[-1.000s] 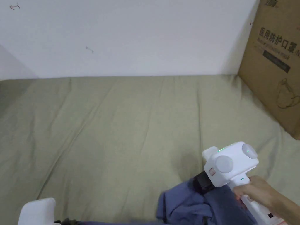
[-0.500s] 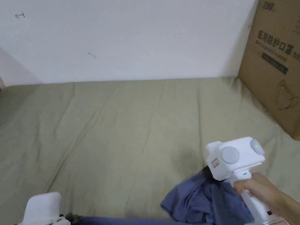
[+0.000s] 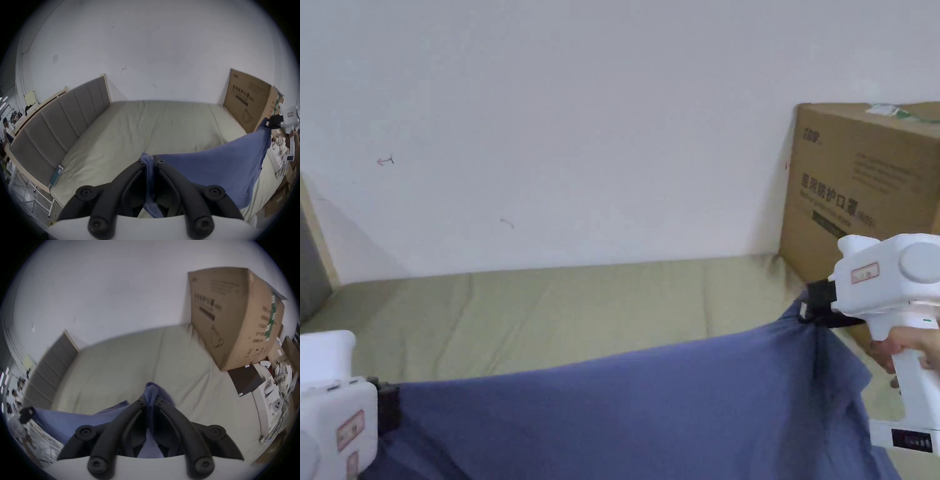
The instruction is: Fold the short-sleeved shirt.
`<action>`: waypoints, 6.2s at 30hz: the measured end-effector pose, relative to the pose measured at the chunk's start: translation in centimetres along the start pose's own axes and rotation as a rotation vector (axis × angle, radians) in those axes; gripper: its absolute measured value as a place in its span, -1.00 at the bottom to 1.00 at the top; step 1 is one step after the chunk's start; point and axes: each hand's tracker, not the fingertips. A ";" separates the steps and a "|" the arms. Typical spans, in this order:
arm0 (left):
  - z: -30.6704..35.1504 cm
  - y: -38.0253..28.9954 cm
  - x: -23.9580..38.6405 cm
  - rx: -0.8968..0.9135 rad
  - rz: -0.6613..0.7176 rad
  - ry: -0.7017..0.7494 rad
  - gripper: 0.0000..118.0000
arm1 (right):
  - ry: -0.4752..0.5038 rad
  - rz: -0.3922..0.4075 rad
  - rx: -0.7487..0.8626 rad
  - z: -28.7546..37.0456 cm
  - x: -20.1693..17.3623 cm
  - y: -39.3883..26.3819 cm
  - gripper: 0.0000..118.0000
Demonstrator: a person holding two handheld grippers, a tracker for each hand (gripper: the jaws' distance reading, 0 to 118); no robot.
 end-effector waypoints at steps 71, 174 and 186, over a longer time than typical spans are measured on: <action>-21.1 -12.0 -1.9 -0.358 -0.134 0.068 -0.89 | -0.138 -0.193 -0.354 -14.7 0.7 -19.1 -0.88; -26.3 -3.9 -4.5 -0.415 -0.019 -0.016 -0.93 | -0.117 -0.050 -0.475 -25.0 2.4 -10.6 -0.97; -16.3 5.6 -4.9 -0.213 -0.028 -0.001 -0.93 | -0.012 -0.098 -0.207 -11.7 -0.9 -0.1 -0.97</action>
